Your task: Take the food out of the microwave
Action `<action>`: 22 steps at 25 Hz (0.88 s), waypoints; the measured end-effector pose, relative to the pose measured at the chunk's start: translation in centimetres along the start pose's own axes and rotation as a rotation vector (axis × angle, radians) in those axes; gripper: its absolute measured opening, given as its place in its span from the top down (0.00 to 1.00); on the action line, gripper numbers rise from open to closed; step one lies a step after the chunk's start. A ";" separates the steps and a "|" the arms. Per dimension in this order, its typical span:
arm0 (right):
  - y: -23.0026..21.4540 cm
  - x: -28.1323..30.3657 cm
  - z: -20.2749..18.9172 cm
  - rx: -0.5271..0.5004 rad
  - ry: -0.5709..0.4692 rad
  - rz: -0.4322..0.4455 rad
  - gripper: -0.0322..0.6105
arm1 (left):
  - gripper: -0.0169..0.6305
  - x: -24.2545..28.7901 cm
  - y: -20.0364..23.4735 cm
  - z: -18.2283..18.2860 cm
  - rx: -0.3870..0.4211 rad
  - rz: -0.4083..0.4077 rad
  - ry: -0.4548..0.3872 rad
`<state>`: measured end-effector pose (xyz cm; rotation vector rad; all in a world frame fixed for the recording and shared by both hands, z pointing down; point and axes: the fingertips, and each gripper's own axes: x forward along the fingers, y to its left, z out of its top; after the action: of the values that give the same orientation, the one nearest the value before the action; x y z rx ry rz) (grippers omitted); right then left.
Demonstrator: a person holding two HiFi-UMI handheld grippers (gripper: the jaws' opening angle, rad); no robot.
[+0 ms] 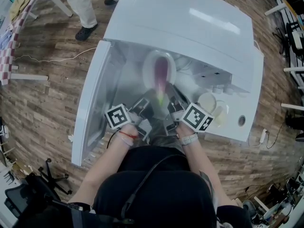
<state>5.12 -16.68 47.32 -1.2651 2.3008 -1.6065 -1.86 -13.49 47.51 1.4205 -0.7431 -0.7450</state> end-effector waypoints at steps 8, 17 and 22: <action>0.4 -0.5 -1.0 0.005 -0.011 0.002 0.85 | 0.92 -1.2 0.0 -0.3 0.001 0.003 0.006; 0.7 -1.7 -2.0 0.006 -0.032 0.003 0.85 | 0.92 -2.2 -0.2 -1.2 0.008 -0.004 0.026; 0.9 -2.4 -2.4 0.010 -0.044 0.001 0.85 | 0.92 -2.7 -0.4 -1.7 0.004 -0.005 0.034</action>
<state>5.01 -13.24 46.75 -1.2831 2.2644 -1.5724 -2.07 -10.32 47.04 1.4363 -0.7155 -0.7219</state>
